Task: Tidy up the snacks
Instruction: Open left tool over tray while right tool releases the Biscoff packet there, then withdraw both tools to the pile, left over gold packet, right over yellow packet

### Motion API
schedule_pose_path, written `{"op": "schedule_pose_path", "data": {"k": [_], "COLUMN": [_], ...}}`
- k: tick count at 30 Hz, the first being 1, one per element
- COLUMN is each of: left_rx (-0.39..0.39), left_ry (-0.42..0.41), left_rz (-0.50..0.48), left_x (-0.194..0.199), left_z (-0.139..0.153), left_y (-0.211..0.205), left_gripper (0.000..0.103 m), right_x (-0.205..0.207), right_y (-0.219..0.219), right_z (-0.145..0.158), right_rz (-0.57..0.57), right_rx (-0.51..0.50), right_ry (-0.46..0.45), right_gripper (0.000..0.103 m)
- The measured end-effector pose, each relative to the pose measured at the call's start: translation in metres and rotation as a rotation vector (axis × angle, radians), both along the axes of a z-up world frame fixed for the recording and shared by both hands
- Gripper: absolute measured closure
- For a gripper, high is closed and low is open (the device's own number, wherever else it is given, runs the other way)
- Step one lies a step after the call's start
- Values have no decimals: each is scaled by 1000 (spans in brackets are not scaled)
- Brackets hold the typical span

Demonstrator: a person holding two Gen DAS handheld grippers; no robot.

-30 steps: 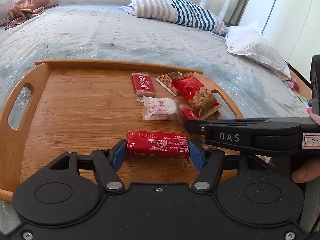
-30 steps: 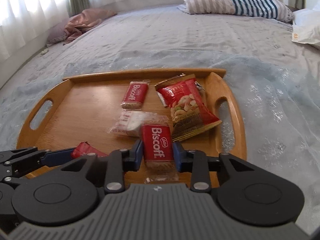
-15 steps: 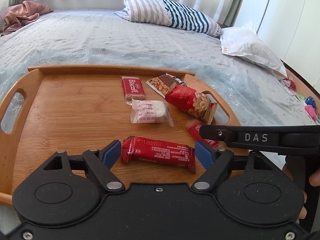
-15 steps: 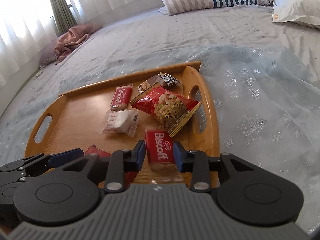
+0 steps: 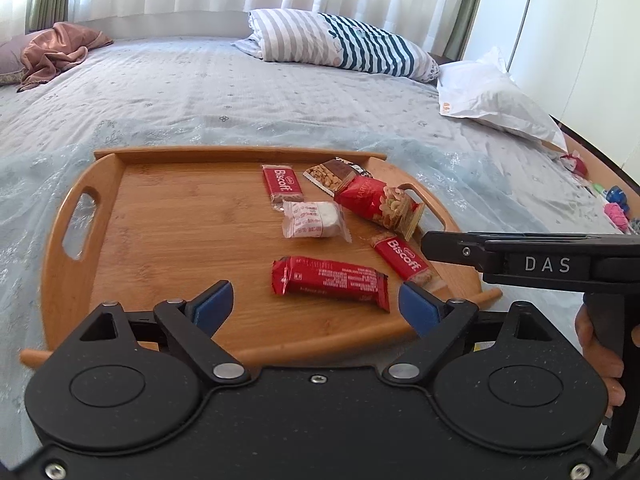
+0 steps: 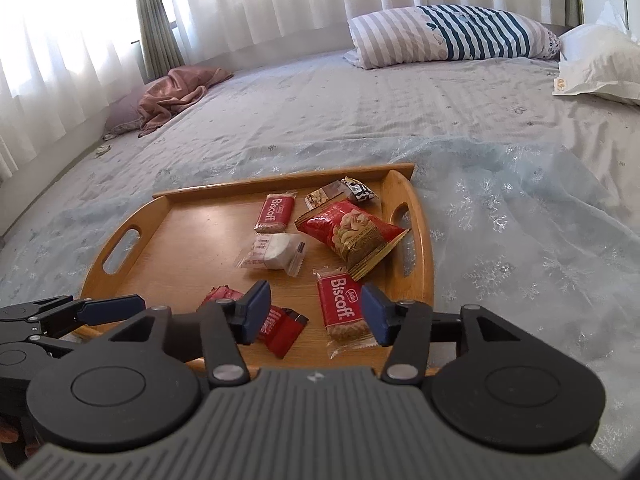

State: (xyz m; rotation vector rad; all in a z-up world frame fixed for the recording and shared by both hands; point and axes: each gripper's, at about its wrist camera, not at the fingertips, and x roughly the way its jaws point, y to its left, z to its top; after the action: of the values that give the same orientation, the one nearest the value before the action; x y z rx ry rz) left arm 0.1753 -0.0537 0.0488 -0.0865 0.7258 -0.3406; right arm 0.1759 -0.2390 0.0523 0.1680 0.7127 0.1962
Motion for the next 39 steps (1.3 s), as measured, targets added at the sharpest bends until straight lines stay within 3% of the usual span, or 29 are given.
{"op": "schedule_pose_path", "data": {"k": [7,11,22,25,32,39], "left_rx": [-2,-17,-45,-60,-47,-19], "left_ry": [-10,-13,-5,4,-7,-7], "left_rz": [-2,-5,-45,-30,5,35], "left_x": [-36,-56,-109,-120,-146,-152], "left_z": [4,3,-3,-5,-13,-22], "left_y": [14,20,32,35,38,38], "left_gripper": [13,7,5,5,6,6], "right_x": [-31,-49,-94,-103,-113,-112], "right_y": [7,9,6,6,11,7], "right_z": [-2,-8,-41,-46,-58,-67], "right_rz": [40,54,44,44,39,22], "right_rx": [-33,-51,-52,-64,-78,-43], "right_ry": [-37,-63,-92,-130,-173,-153], "right_gripper": [23,16,9,0,0,0]}}
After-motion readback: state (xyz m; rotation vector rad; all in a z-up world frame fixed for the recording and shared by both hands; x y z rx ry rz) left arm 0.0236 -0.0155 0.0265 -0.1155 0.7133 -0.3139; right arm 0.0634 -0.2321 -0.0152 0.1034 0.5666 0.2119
